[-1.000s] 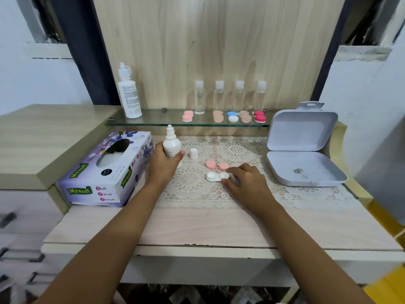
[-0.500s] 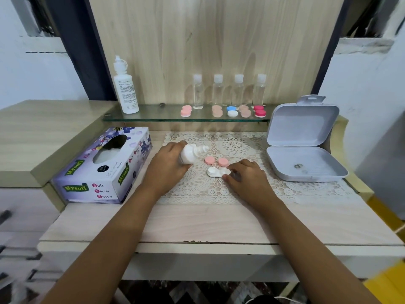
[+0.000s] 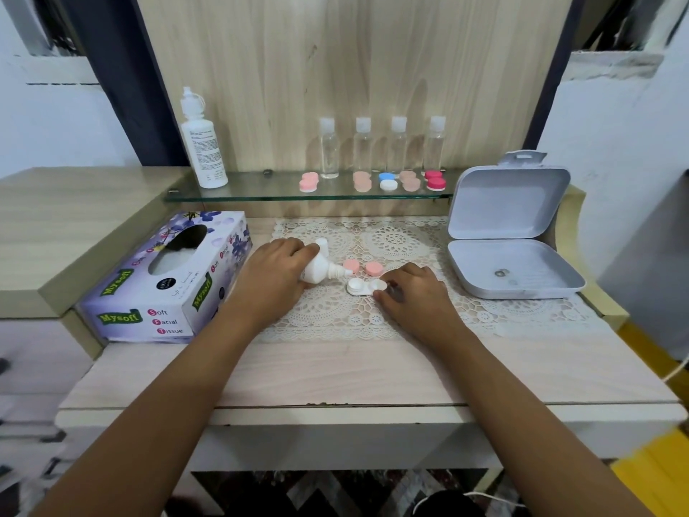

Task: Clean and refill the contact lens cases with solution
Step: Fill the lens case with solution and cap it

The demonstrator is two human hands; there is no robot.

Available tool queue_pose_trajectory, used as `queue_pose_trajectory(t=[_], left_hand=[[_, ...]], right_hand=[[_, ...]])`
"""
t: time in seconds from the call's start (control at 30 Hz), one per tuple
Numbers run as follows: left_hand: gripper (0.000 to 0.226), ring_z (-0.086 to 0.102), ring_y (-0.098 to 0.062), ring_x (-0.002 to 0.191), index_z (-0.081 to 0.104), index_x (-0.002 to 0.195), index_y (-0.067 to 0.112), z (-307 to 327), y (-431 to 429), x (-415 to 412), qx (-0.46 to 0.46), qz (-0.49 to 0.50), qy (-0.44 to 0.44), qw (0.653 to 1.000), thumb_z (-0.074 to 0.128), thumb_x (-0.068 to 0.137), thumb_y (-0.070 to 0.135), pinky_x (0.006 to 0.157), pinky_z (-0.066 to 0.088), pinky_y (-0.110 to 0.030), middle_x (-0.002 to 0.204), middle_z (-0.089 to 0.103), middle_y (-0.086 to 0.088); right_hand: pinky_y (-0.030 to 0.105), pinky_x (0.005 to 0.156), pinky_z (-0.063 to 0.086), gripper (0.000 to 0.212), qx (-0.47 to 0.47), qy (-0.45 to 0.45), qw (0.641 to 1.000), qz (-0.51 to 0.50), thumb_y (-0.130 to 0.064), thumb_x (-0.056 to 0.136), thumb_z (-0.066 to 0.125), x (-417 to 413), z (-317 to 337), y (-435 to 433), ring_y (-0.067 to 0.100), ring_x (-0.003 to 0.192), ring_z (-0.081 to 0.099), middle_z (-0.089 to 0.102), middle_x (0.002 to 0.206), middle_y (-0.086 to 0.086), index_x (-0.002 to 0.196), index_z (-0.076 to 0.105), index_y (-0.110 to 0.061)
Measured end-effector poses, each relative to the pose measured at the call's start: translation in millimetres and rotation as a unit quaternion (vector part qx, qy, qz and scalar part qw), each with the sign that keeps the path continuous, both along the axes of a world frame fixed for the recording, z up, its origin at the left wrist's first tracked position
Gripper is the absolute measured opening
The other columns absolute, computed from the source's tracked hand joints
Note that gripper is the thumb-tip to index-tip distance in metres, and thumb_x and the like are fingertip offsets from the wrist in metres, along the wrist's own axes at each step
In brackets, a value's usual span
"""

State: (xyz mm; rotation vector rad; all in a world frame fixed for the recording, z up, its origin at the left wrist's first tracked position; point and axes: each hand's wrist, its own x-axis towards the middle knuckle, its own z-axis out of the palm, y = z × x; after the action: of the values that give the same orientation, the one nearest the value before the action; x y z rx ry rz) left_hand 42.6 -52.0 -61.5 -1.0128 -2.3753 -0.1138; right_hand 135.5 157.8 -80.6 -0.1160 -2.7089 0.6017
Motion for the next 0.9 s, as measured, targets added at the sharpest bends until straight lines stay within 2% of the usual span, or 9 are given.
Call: queue_pose_trajectory(t=[0.2,0.33,0.6,0.77,0.9], left_hand=[[0.057,0.063,-0.033,0.079,0.064,0.107,0.004,2,7,0,-0.033,-0.012,0.036,0.999,0.086,0.055,0.011,0.068,0.050,-0.038,0.091,0.066,-0.015],[0.055,0.064,-0.033,0.081,0.065,0.104,0.004,1,8,-3,-0.042,-0.012,0.063,0.997,0.087,0.054,0.010,0.071,0.051,-0.039,0.092,0.067,-0.015],[0.049,0.062,-0.033,0.090,0.064,0.105,0.007,1,9,-4,-0.044,-0.023,0.119,0.992,0.082,0.059,0.004,0.081,0.050,-0.041,0.098,0.066,-0.015],[0.045,0.059,-0.032,0.095,0.062,0.108,0.010,-1,11,-7,-0.039,-0.031,0.153,0.987,0.071,0.065,-0.004,0.084,0.045,-0.040,0.103,0.064,-0.013],[0.044,0.059,-0.032,0.096,0.062,0.107,0.010,-2,11,-9,-0.038,-0.034,0.161,0.986,0.070,0.066,-0.005,0.084,0.043,-0.040,0.103,0.064,-0.013]], right_hand=[[0.041,0.088,0.043,0.029,0.000,0.004,1.000,0.002,-0.035,0.086,0.059,-1,-1,1,0.027,0.103,0.050,0.059,0.107,0.002,0.109,0.064,-0.017],[0.041,0.088,0.043,0.029,0.003,0.000,1.000,0.002,-0.035,0.087,0.058,-1,0,0,0.025,0.103,0.049,0.059,0.108,0.001,0.110,0.063,-0.017],[0.040,0.086,0.043,0.026,-0.001,0.011,1.000,0.000,-0.033,0.086,0.059,0,-1,-1,0.026,0.101,0.049,0.059,0.105,0.001,0.105,0.064,-0.016],[0.039,0.086,0.042,0.027,0.002,0.012,1.000,0.001,-0.033,0.087,0.058,0,-1,-1,0.026,0.102,0.049,0.059,0.106,0.002,0.107,0.064,-0.016],[0.040,0.087,0.043,0.029,0.002,0.011,1.000,0.003,-0.034,0.087,0.058,0,-1,-1,0.026,0.104,0.049,0.059,0.107,0.002,0.109,0.063,-0.016]])
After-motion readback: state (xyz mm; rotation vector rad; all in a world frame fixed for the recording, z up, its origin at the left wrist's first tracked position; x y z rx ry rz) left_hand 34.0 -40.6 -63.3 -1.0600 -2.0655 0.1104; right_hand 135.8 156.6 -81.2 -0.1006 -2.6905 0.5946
